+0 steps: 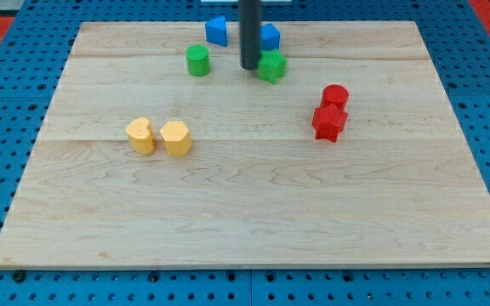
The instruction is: Push the green star closer to the red circle
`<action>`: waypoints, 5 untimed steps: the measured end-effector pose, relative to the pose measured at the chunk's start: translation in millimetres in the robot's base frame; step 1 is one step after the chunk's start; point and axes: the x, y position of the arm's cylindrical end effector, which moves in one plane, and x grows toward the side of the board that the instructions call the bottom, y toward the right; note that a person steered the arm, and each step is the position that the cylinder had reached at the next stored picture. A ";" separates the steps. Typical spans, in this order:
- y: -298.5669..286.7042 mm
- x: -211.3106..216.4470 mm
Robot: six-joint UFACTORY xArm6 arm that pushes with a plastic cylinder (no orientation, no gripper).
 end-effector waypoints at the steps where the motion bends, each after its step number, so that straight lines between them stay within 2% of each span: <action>1: 48.3 23.1; 2: 56.5 14.4; 3: -0.2 -5.4; 5: 60.0 -27.7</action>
